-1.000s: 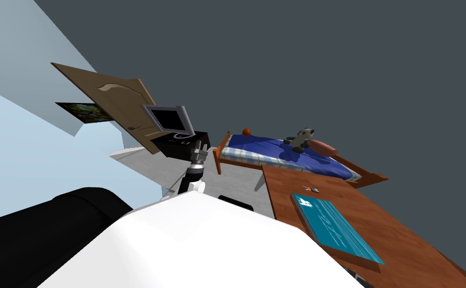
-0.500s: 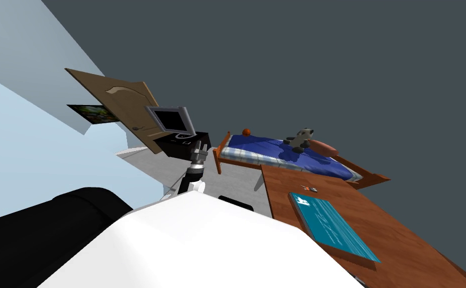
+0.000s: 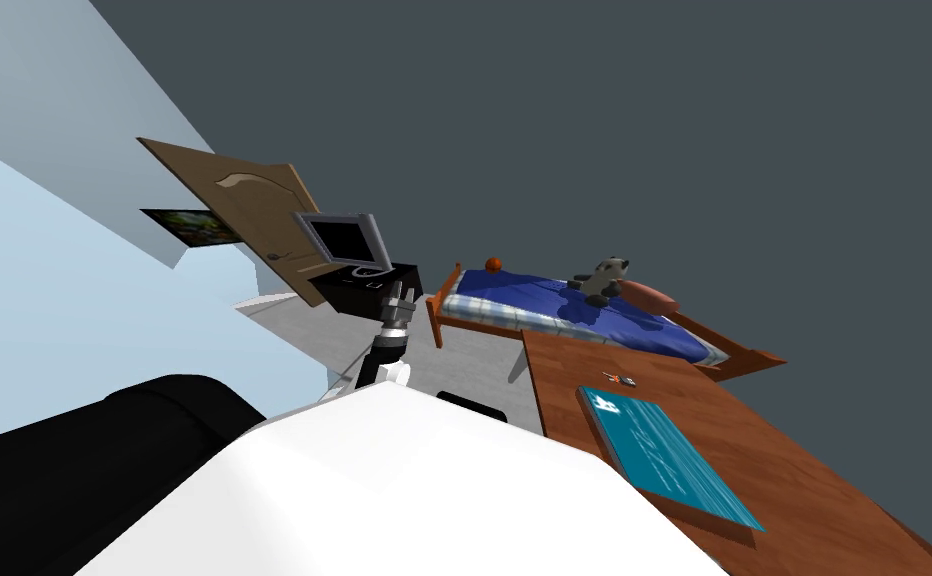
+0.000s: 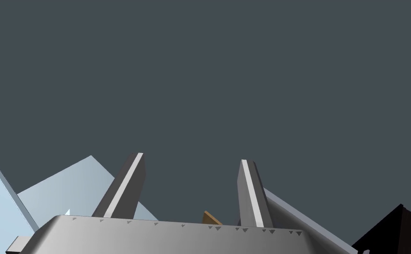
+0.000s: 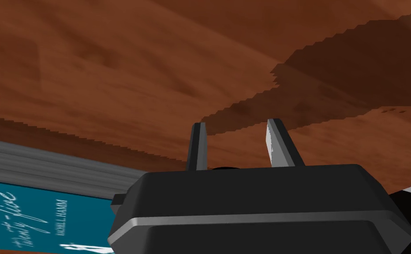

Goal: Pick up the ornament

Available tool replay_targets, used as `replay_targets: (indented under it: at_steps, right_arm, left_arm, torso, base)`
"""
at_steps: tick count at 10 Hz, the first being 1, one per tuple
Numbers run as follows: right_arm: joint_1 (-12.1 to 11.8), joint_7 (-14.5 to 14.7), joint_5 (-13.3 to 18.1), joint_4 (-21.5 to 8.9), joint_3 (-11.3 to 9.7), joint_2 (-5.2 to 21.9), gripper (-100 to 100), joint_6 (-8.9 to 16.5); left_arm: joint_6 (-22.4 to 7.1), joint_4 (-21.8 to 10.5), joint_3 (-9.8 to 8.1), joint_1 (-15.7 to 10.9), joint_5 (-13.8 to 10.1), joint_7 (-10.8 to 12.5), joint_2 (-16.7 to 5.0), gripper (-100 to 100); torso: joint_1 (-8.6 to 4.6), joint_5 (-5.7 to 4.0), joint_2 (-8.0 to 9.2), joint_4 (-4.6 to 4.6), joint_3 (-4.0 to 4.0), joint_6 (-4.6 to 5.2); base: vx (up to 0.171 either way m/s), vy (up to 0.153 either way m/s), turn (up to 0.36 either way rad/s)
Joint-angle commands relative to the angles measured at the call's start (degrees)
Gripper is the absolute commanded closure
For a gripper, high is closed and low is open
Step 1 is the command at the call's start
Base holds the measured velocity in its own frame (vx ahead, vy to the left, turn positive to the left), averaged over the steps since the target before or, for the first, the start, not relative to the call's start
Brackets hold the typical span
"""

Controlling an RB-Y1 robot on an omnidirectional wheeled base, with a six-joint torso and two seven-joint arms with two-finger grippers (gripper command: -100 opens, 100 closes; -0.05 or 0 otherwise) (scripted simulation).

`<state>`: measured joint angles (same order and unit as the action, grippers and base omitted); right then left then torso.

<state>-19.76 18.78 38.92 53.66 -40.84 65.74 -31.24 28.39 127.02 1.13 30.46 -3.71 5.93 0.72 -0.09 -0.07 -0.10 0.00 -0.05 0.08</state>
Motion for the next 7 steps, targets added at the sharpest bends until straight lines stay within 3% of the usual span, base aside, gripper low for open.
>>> replay_targets:
  at_steps: [1,2,3,4,5,6,7]
  right_arm:
    - [0.0,0.0,0.0,0.0,0.0,0.0,100,0.0]
    - [0.0,0.0,0.0,0.0,0.0,0.0,100,0.0]
    - [0.0,0.0,0.0,0.0,0.0,0.0,0,0.0]
    - [-0.5,-0.2,-0.4,0.9,0.4,1.7,100,-0.7]
    - [-0.5,-0.4,-0.6,1.6,0.6,3.0,100,-1.4]
    - [-0.9,-0.3,-0.6,1.8,0.6,2.6,100,-0.7]
    - [-0.9,-0.4,-0.6,1.9,0.6,2.8,0,-0.9]
  left_arm:
    - [0.0,0.0,0.00,0.0,0.0,0.0,0.0,0]
    - [0.0,0.0,0.00,0.0,0.0,0.0,0.0,0]
    - [0.0,0.0,0.00,0.0,0.0,0.0,0.0,0]
    - [0.0,0.0,0.00,0.0,0.0,0.0,0.0,0]
    - [0.0,0.0,0.00,0.0,0.0,0.0,0.0,0]
    - [0.0,0.0,0.00,0.0,0.0,0.0,0.0,0]
    - [0.0,0.0,0.00,0.0,0.0,0.0,0.0,0]
  torso:
    - [0.00,0.00,0.00,0.00,0.00,0.00]
    - [-0.02,-0.01,-0.01,0.00,0.00,-0.01]
    - [-0.03,-0.01,-0.01,0.00,0.00,-0.02]
    - [-0.03,-0.01,-0.01,0.00,0.00,-0.02]
    - [0.02,0.04,0.02,0.00,0.01,0.03]
    - [0.11,0.06,0.05,0.00,0.02,0.03]
    - [0.06,0.01,0.03,0.00,0.02,0.00]
  base:
    - [0.000,0.000,0.000]
    - [0.000,0.000,0.000]
    - [0.000,0.000,0.000]
    - [-0.005,0.015,-0.080]
    - [-0.009,0.035,-0.093]
    - [-0.005,0.016,-0.021]
    - [0.000,0.000,0.000]
